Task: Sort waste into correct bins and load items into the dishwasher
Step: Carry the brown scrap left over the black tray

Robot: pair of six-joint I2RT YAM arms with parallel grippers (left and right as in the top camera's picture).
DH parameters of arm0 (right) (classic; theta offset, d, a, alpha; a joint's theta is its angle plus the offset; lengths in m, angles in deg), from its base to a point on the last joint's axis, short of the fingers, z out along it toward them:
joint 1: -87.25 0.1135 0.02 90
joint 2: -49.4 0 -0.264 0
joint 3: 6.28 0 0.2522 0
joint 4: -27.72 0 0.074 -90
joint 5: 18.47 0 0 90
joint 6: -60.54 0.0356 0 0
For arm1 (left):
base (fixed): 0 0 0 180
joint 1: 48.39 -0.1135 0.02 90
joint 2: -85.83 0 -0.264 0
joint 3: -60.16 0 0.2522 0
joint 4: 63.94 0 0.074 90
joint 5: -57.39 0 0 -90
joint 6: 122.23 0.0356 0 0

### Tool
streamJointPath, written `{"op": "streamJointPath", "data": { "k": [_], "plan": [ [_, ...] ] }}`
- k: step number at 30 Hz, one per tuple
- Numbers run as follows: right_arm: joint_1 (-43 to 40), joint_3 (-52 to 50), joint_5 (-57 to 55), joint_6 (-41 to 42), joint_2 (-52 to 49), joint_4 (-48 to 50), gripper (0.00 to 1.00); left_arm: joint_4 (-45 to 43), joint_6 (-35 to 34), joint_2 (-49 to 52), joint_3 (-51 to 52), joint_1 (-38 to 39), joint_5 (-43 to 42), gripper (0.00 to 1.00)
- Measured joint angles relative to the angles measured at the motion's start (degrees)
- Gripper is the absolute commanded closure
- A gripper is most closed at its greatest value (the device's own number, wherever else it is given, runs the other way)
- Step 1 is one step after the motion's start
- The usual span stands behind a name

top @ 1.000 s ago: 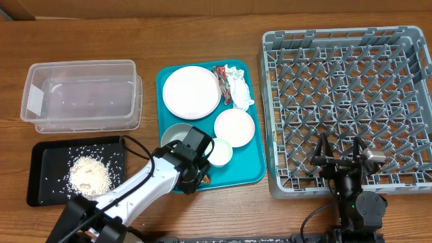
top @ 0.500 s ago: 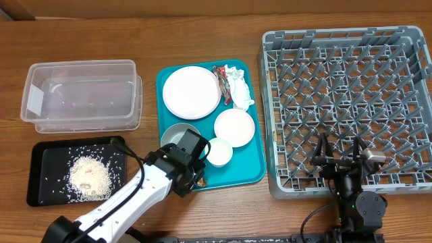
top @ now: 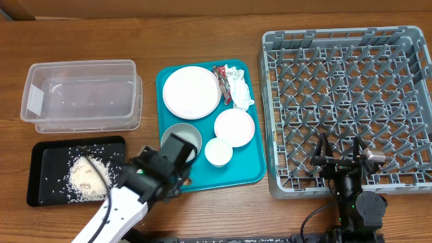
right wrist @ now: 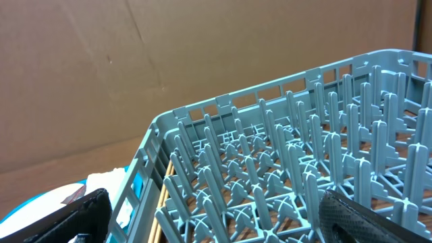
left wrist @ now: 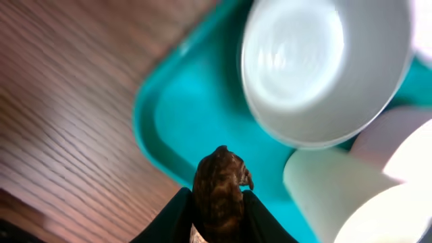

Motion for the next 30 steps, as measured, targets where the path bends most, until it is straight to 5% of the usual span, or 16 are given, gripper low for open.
{"op": "streamJointPath", "data": {
  "k": [7, 25, 30],
  "plan": [
    [0.0, 0.0, 0.0, 0.0, 0.0, 0.0, 0.00, 1.4, 3.3, -4.0, -0.9, -10.2, 6.3, 0.72],
    [0.0, 0.0, 0.0, 0.0, 0.0, 0.0, 0.00, -2.1, 9.5, 0.0, -1.0, -52.5, 14.4, 0.68],
    [0.0, 0.0, 0.0, 0.0, 0.0, 0.0, 0.00, -3.6, 11.1, 5.7, -1.0, -57.8, 14.6, 0.46]
  ]
}}
